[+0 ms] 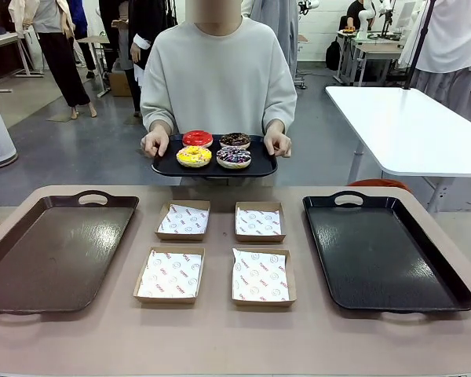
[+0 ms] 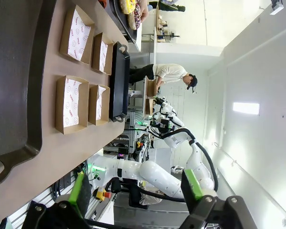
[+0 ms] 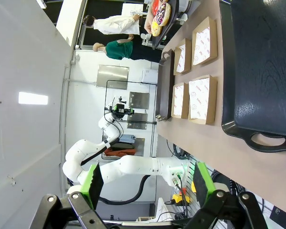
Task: Individually package the donuts and arrange them on the tray.
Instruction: Pick up one Paper togo box.
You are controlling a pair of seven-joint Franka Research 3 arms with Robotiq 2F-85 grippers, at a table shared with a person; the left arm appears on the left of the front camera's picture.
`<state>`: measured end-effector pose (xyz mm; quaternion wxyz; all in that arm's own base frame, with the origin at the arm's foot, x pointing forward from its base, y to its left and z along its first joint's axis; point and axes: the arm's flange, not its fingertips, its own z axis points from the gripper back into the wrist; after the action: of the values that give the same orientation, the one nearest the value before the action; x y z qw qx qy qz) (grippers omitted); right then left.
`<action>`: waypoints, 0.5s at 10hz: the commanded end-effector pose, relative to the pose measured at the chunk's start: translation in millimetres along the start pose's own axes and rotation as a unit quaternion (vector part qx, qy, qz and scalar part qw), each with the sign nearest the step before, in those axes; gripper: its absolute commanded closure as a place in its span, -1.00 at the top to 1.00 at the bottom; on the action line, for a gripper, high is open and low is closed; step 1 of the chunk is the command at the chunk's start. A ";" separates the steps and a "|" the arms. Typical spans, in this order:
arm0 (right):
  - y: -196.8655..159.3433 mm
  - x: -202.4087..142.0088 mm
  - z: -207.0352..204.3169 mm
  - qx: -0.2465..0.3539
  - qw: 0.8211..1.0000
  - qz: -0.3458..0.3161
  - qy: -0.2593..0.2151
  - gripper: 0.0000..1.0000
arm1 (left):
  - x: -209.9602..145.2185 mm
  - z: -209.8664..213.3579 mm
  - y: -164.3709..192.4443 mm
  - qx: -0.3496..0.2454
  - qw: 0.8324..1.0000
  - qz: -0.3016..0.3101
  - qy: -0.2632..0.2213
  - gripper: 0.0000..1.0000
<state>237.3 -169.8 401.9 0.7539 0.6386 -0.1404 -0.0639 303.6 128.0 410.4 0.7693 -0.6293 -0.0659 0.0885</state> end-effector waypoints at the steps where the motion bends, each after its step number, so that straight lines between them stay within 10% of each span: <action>1: -0.3 -2.4 1.6 0.005 1.000 0.001 0.000 1.00 | -0.3 0.0 -1.5 -0.005 1.000 0.006 0.000 1.00; 5: 11.3 18.2 -13.9 -0.002 1.000 -0.001 0.019 1.00 | -0.3 0.0 -1.5 -0.005 1.000 0.006 0.000 1.00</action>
<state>241.4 -166.2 403.9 0.7562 0.6373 -0.1366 -0.0587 303.6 127.9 410.3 0.7693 -0.6293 -0.0658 0.0885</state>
